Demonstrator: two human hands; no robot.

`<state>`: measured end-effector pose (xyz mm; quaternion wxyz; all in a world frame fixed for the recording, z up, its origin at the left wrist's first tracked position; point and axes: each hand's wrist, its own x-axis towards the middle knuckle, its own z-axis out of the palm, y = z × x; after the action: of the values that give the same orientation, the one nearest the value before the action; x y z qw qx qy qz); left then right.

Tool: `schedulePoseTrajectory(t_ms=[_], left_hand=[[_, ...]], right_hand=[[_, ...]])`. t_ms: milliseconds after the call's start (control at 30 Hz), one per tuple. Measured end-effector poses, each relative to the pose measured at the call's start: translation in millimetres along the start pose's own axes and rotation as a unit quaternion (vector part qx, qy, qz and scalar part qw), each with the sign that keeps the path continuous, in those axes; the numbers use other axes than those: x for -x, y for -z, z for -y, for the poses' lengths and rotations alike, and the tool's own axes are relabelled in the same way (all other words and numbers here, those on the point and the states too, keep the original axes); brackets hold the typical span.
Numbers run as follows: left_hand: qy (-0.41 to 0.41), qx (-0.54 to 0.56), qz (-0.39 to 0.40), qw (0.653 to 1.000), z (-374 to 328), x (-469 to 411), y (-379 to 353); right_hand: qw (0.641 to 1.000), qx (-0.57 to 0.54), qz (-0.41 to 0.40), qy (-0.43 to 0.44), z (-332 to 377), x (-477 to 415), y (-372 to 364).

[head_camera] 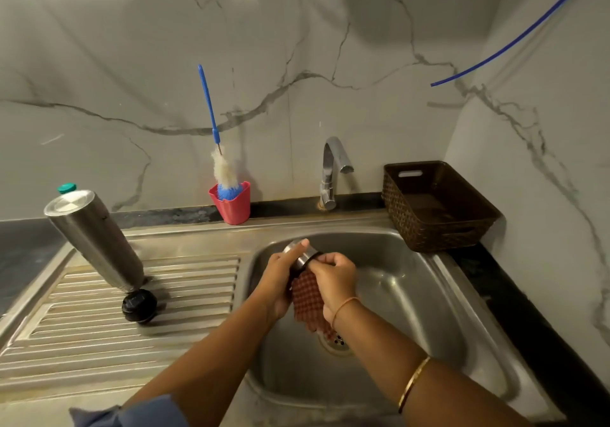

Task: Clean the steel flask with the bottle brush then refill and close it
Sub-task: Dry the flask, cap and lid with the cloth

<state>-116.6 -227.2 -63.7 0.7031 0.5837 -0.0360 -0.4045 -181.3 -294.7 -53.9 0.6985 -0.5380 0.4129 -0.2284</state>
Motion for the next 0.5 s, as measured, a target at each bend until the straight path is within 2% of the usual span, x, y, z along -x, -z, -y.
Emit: schedulePoseTrajectory(t_ms=[67, 167, 233, 267, 300, 367, 400, 433, 467, 500], left_hand=[[0.018, 0.013, 0.021, 1.000, -5.4, 3.6, -4.7], [0.029, -0.005, 0.033, 0.999, -22.4, 4.4, -9.9], [0.041, -0.028, 0.025, 0.998, -32.8, 2.8, -8.4], [0.048, -0.042, 0.026, 0.998, -37.1, 1.3, -7.4], [0.055, -0.053, 0.027, 0.997, -40.0, -0.5, -5.5], [0.075, -0.091, 0.012, 0.993, -41.0, -3.7, -2.6], [0.084, -0.127, -0.002, 0.988, -39.7, -4.9, -0.9], [0.087, -0.164, -0.011, 0.983, -38.5, -3.6, 1.0], [0.086, -0.184, -0.010, 0.979, -36.4, -3.7, 3.9], [0.085, -0.184, 0.003, 0.979, -35.3, -3.5, 6.8]], right_hand=[[0.997, -0.076, -0.010, 0.003, 8.4, 8.0, -5.2], [0.990, -0.110, 0.075, 0.053, 14.3, 17.5, -6.9], [0.980, 0.022, 0.127, 0.149, 5.8, 23.6, -6.4], [0.955, 0.136, 0.116, 0.237, -1.6, 22.3, -3.7], [0.904, 0.249, 0.085, 0.336, -8.7, 16.4, 1.3], [0.731, 0.435, 0.058, 0.524, -17.5, -2.7, 19.0], [0.642, 0.497, 0.063, 0.580, -19.1, -10.4, 27.1], [0.579, 0.538, 0.075, 0.608, -17.6, -14.1, 33.2], [0.558, 0.555, 0.083, 0.611, -17.2, -16.1, 36.1], [0.569, 0.552, 0.093, 0.603, -17.3, -16.2, 37.3]])
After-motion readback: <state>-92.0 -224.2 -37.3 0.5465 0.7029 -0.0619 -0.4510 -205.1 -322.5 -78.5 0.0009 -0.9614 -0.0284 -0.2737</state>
